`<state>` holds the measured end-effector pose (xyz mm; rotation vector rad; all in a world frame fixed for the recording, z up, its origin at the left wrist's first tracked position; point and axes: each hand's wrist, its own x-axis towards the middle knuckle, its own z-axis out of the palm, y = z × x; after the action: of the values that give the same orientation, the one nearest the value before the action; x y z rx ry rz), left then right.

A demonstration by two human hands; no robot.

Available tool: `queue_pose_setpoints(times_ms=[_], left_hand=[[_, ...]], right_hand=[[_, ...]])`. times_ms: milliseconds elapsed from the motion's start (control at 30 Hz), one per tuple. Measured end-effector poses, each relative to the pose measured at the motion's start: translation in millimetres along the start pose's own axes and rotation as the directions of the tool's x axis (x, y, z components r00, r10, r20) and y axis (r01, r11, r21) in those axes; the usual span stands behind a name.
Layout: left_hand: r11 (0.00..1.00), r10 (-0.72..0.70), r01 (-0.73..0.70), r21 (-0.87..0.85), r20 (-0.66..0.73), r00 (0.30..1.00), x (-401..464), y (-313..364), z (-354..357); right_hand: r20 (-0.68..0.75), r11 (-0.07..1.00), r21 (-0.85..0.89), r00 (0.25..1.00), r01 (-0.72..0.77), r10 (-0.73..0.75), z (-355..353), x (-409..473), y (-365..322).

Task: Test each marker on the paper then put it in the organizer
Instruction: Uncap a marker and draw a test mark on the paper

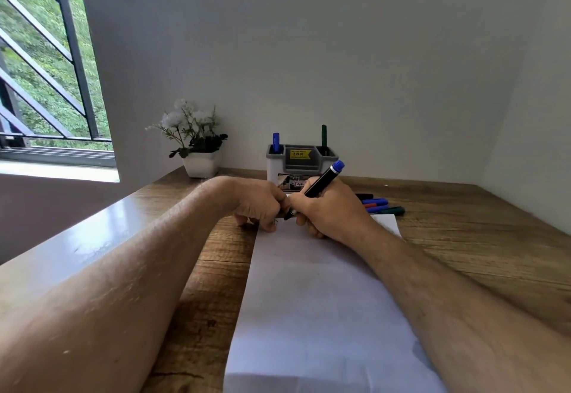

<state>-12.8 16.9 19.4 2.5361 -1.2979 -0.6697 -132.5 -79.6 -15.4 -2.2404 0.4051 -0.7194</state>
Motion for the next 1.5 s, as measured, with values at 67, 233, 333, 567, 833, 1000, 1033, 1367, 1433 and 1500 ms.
queue_pose_setpoints(times_ms=[67, 233, 333, 567, 833, 1000, 1033, 1367, 1433, 1500], left_hand=[[1.000, -0.004, 0.004, 0.005, -0.004, 1.000, 0.3, 1.0, 0.4], [1.000, -0.008, 0.008, 0.007, -0.012, 1.000, 0.6, 1.3, 1.3], [1.000, -0.005, 0.005, -0.002, -0.007, 1.000, 1.6, -0.1, 1.4], [1.000, -0.005, 0.005, -0.008, -0.007, 1.000, 1.0, -0.1, 1.0], [1.000, 0.001, -0.001, 0.003, -0.009, 1.000, 1.1, -0.5, 0.8], [1.000, 0.008, -0.008, -0.013, -0.004, 1.000, 1.0, -0.7, 1.5], [1.000, 0.010, -0.010, -0.016, -0.004, 1.000, 1.0, -0.9, 1.4], [1.000, 0.014, -0.014, -0.026, -0.003, 1.000, 0.3, -0.4, 0.8], [0.999, 0.017, -0.016, -0.040, 0.007, 1.000, -0.4, -0.6, 0.1], [0.997, 0.016, -0.016, -0.082, -0.005, 1.000, -1.8, -1.2, -0.8]], right_hand=[[0.011, 1.000, -0.014, 1.000, 0.015, -0.015, 0.2, 0.3, 1.0], [0.029, 0.998, -0.059, 0.999, 0.020, -0.018, 1.8, 1.3, 1.8], [0.027, 0.996, -0.093, 1.000, 0.003, 0.000, 1.2, 2.2, 0.8], [0.031, 0.998, -0.069, 0.999, -0.007, 0.009, 1.5, 2.9, 1.8], [0.049, 0.998, -0.063, 0.999, -0.002, 0.005, 1.2, 3.4, 2.1], [0.018, 0.997, -0.082, 1.000, -0.010, 0.012, 0.5, 3.0, 0.5], [0.011, 0.996, -0.092, 1.000, -0.013, 0.014, 0.0, 2.5, 0.0], [-0.036, 0.996, -0.063, 0.998, -0.061, 0.059, 1.1, 6.1, 2.7], [-0.057, 0.997, 0.020, 0.995, -0.079, 0.080, -0.1, 6.6, 2.8], [-0.096, 0.989, 0.120, 0.990, -0.090, 0.102, -2.5, 8.1, 2.1]])
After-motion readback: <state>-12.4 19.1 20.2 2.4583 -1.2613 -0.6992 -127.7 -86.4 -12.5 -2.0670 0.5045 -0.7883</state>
